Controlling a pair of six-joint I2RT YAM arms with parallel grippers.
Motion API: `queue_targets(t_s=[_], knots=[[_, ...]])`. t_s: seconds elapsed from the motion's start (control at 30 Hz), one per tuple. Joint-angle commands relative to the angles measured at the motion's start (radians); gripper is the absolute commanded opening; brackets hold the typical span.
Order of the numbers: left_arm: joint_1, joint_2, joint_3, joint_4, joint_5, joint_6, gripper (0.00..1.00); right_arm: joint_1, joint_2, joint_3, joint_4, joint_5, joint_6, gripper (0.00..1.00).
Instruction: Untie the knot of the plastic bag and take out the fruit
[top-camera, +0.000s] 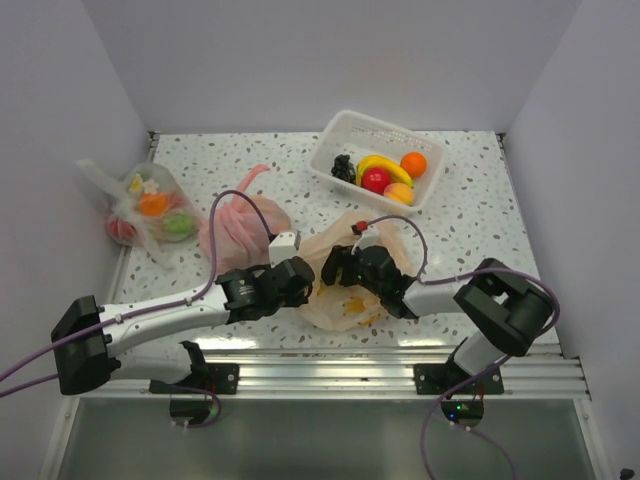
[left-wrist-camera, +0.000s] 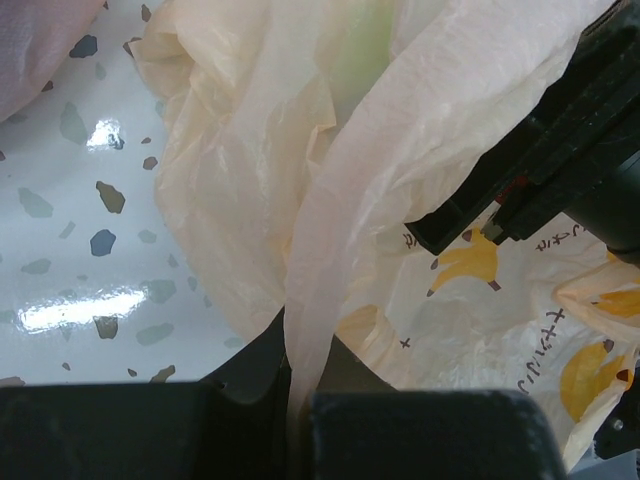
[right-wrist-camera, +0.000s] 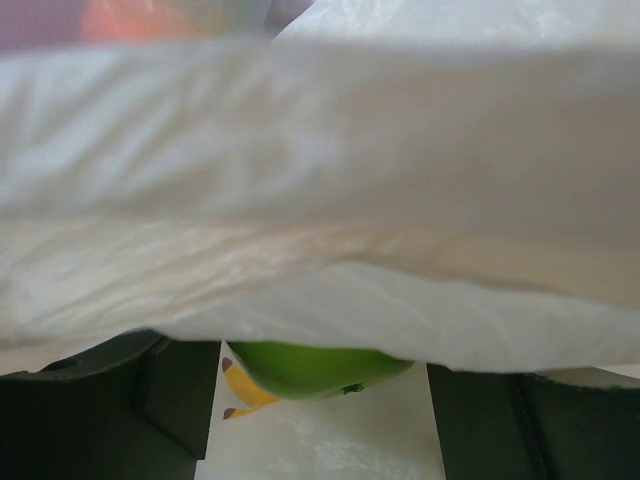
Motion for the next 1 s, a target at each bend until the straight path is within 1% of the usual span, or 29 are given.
queue_targets(t_s=[0.0,0.1,0.17,0.23,0.33,0.4,0.43,0.47,0.5,0.53,0.57,0.63,0.67,0.77,0.87,0.9,0.97], knots=[[-0.003,-0.008,0.019,0.013,-0.026,0.000,0.03,0.004,-0.045,0.009,0.019,-0.015,-0.037,0.48],[-0.003,-0.017,0.027,-0.005,-0.051,0.003,0.03,0.005,-0.118,-0.004,-0.050,-0.049,-0.071,0.36],[-0.002,-0.021,0.041,-0.017,-0.072,0.011,0.03,0.004,-0.158,-0.014,-0.131,-0.069,-0.089,0.34],[0.006,-0.025,0.052,-0.034,-0.097,0.024,0.03,0.004,-0.234,-0.030,-0.177,-0.109,-0.098,0.31],[0.035,-0.023,0.067,-0.039,-0.092,0.050,0.03,0.004,-0.356,-0.032,-0.306,-0.181,-0.123,0.29],[0.049,-0.018,0.069,-0.039,-0.085,0.063,0.03,0.004,-0.419,-0.020,-0.434,-0.208,-0.163,0.27],[0.058,-0.018,0.069,-0.037,-0.083,0.072,0.03,0.004,-0.485,0.003,-0.483,-0.225,-0.181,0.27],[0.063,-0.017,0.069,-0.033,-0.083,0.076,0.03,0.004,-0.513,0.020,-0.595,-0.230,-0.219,0.25],[0.066,-0.017,0.070,-0.031,-0.083,0.083,0.03,0.004,-0.543,0.037,-0.652,-0.236,-0.239,0.24],[0.073,-0.017,0.069,-0.031,-0.085,0.093,0.03,0.004,-0.595,0.079,-0.698,-0.245,-0.258,0.23],[0.076,-0.015,0.069,-0.031,-0.086,0.098,0.03,0.004,-0.623,0.104,-0.808,-0.255,-0.288,0.22],[0.090,-0.017,0.061,-0.031,-0.085,0.109,0.03,0.003,-0.663,0.188,-0.892,-0.268,-0.316,0.22],[0.095,-0.015,0.058,-0.036,-0.086,0.109,0.03,0.004,-0.694,0.221,-0.960,-0.256,-0.324,0.22],[0.103,-0.017,0.046,-0.054,-0.097,0.112,0.02,0.003,-0.696,0.366,-1.080,-0.184,-0.353,0.22],[0.104,-0.034,0.021,-0.046,-0.091,0.121,0.02,0.000,-0.657,0.508,-1.137,-0.103,-0.385,0.22],[0.104,-0.046,0.012,-0.037,-0.088,0.126,0.02,-0.003,-0.610,0.541,-1.142,-0.039,-0.402,0.22],[0.103,-0.070,-0.014,-0.020,-0.082,0.136,0.02,-0.028,-0.546,0.636,-1.147,0.014,-0.440,0.22]])
